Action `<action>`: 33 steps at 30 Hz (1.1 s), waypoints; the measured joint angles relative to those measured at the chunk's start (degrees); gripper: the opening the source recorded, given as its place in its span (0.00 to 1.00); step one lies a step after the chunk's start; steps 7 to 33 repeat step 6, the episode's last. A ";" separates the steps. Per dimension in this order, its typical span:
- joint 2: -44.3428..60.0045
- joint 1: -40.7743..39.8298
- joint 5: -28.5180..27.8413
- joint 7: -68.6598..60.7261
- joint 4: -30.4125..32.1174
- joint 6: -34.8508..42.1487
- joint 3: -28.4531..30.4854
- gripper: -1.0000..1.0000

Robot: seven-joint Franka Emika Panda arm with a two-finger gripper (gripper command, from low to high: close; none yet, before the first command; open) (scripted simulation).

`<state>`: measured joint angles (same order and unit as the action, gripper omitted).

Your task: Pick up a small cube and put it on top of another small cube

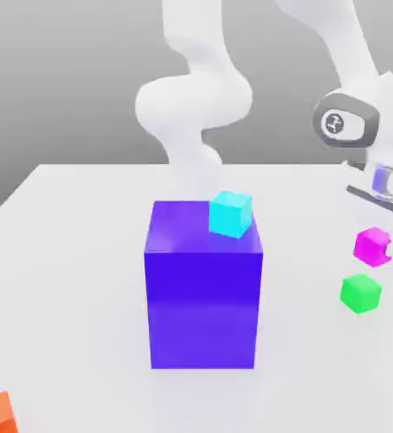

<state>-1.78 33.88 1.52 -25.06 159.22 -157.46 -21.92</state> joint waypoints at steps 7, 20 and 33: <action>7.94 1.18 -9.39 6.49 -0.26 -7.12 3.19 1.00; 7.94 1.18 -9.39 6.49 -0.26 -7.12 3.19 1.00; 7.94 1.18 -9.39 6.49 -0.26 -7.12 3.19 1.00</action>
